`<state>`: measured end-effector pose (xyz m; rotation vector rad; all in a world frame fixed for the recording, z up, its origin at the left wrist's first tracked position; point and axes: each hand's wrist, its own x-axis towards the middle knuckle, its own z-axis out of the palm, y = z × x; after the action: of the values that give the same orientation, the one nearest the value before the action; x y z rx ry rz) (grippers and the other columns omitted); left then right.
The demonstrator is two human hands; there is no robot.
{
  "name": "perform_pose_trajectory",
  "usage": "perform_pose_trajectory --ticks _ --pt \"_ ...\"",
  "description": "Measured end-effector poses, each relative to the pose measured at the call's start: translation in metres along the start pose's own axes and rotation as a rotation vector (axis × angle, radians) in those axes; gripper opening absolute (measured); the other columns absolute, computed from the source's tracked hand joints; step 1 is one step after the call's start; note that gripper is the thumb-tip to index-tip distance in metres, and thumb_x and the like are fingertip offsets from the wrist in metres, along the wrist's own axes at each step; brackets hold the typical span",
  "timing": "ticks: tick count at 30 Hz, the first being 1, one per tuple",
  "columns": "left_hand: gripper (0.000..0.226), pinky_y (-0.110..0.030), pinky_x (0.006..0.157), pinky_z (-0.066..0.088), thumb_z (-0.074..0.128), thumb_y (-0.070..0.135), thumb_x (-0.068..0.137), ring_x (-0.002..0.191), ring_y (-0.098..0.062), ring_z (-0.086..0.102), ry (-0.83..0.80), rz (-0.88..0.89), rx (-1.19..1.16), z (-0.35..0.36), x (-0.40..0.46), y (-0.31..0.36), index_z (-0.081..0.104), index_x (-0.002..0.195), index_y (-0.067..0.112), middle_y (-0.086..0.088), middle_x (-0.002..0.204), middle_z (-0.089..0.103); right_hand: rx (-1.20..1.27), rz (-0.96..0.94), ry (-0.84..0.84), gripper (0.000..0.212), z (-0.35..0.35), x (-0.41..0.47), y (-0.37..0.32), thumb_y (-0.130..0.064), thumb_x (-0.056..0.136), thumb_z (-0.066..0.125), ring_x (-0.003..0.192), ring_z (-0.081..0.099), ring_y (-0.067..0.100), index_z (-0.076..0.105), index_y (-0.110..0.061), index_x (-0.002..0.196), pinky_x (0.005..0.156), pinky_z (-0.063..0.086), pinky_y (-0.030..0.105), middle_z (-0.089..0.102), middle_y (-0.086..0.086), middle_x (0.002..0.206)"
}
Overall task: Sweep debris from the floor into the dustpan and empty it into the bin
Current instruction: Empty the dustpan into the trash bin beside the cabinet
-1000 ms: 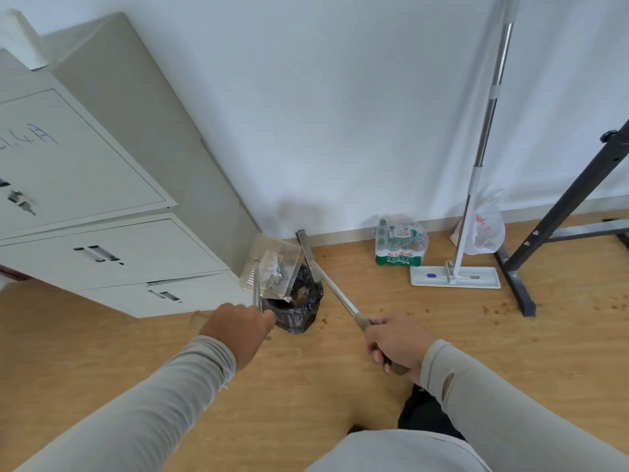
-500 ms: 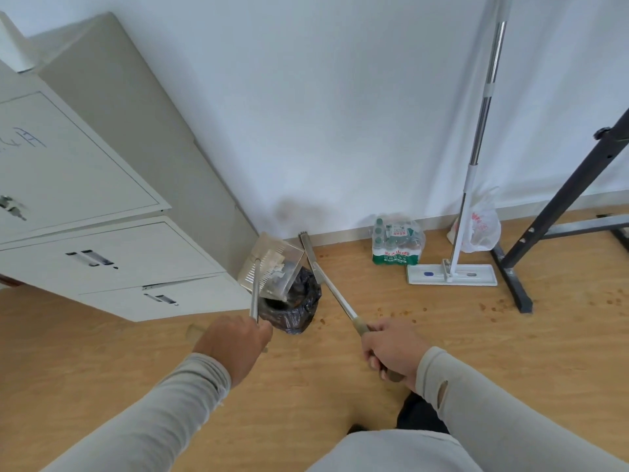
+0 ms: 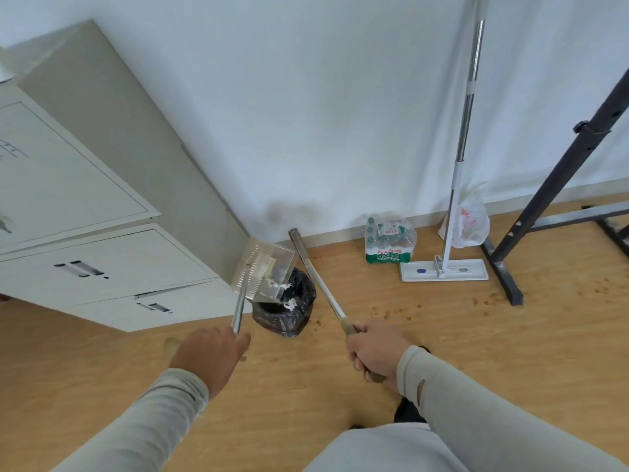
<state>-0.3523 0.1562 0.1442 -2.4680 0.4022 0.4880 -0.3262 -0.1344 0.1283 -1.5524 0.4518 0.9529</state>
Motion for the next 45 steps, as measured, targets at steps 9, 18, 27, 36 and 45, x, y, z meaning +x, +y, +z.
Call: perform_pose_trajectory --ticks 9,18,27,36,45 --pt "0.037 -0.039 0.079 0.050 0.037 0.010 0.098 0.092 -0.028 0.064 0.053 -0.009 0.000 -0.002 0.004 0.003 0.045 0.133 0.021 -0.007 0.109 0.064 0.004 -0.011 -0.012 0.017 -0.006 0.000 -0.004 -0.001 0.090 0.047 0.050 0.045 0.014 0.060 -0.011 0.086 0.045 0.034 0.025 0.052 0.010 0.072" --pt "0.034 -0.039 0.074 0.049 0.035 0.007 0.098 0.086 -0.028 0.063 0.052 0.004 0.048 -0.007 0.002 0.009 0.046 0.127 0.020 -0.006 0.102 0.063 -0.018 -0.035 -0.008 0.014 -0.011 0.002 -0.005 0.000 0.090 0.048 0.049 0.044 0.014 0.059 -0.008 0.088 0.046 0.034 0.026 0.050 0.009 0.068" --pt "0.034 -0.040 0.076 0.049 0.036 0.006 0.098 0.085 -0.027 0.062 0.063 0.042 0.050 -0.001 -0.006 0.007 0.043 0.129 0.017 -0.007 0.104 0.063 -0.094 -0.045 0.023 0.015 -0.016 -0.007 0.000 0.000 0.092 0.047 0.048 0.041 0.013 0.059 -0.009 0.091 0.044 0.033 0.024 0.047 0.009 0.067" --pt "0.035 -0.040 0.078 0.049 0.035 0.010 0.099 0.089 -0.028 0.063 0.119 -0.006 0.042 0.000 -0.008 -0.004 0.045 0.130 0.022 -0.003 0.106 0.064 -0.123 -0.046 0.035 0.016 -0.021 -0.013 -0.003 0.001 0.089 0.048 0.046 0.044 0.013 0.060 -0.008 0.084 0.043 0.036 0.024 0.049 0.006 0.060" --pt "0.032 -0.033 0.055 0.050 0.073 0.021 0.082 0.060 -0.026 0.063 0.194 -0.127 -0.134 -0.004 -0.032 -0.018 0.064 0.112 0.023 0.000 0.077 0.067 -0.172 -0.023 0.067 0.021 -0.024 -0.020 -0.009 0.001 0.089 0.051 0.047 0.046 0.013 0.066 0.002 0.103 0.043 0.039 0.024 0.053 0.010 0.066"
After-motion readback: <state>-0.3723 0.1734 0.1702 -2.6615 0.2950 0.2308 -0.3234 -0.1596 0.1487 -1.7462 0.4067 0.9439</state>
